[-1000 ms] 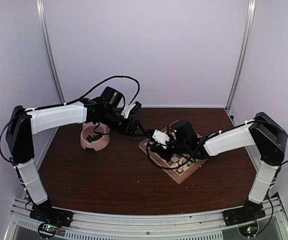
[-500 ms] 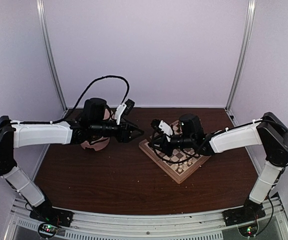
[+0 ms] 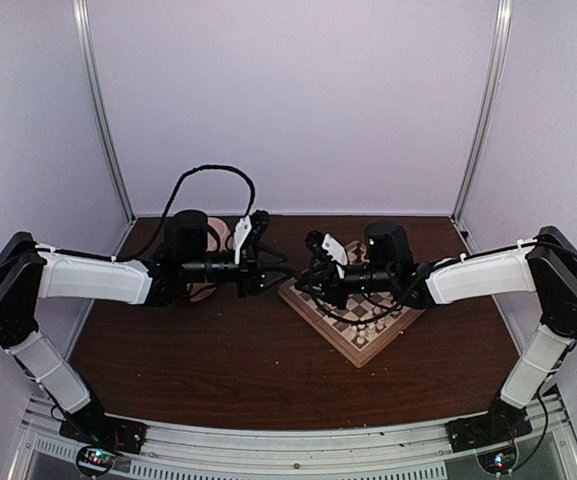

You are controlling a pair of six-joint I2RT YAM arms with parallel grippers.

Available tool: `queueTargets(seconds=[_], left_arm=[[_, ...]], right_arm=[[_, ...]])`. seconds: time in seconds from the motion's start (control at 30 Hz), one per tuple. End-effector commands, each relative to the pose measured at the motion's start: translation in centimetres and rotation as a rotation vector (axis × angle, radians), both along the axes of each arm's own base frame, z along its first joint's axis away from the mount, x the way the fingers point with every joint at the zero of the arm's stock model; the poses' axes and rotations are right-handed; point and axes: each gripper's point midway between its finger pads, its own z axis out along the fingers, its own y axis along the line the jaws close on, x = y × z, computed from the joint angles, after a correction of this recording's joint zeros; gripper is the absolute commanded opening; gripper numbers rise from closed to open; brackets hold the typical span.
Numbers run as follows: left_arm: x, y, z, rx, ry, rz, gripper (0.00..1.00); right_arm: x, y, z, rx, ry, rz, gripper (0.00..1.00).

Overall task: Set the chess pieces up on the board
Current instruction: Pass from the right arm to the left

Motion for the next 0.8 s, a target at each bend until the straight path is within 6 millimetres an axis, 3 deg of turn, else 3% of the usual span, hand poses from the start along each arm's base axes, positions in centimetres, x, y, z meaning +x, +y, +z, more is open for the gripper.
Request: queueTargets(seconds=[0.0,0.37,0.63,0.77], left_arm=[[0.1,-0.4,0.8,-0.025,-0.078,-0.022,0.45],[0.7,-1.2,-0.5,-0.004,-0.008,-0.029,0.46],[0.6,-1.8,-0.5,-0.002,0.007,-0.068,0.28],[0.7,-1.9,-0.9,0.007,0.016,-0.068,0.28]], right_arm=[[-0.3,0.0,2.4,0.049,-0.034,0.02,0.0],[-0.4,0.1,2.5,0.052,-0.038,0.029,0.01],[-0.3,0.1,2.4,0.048,-0.038,0.025,0.01],[-0.3,0.1,2.5,0.05,-0.04,0.024,0.01]])
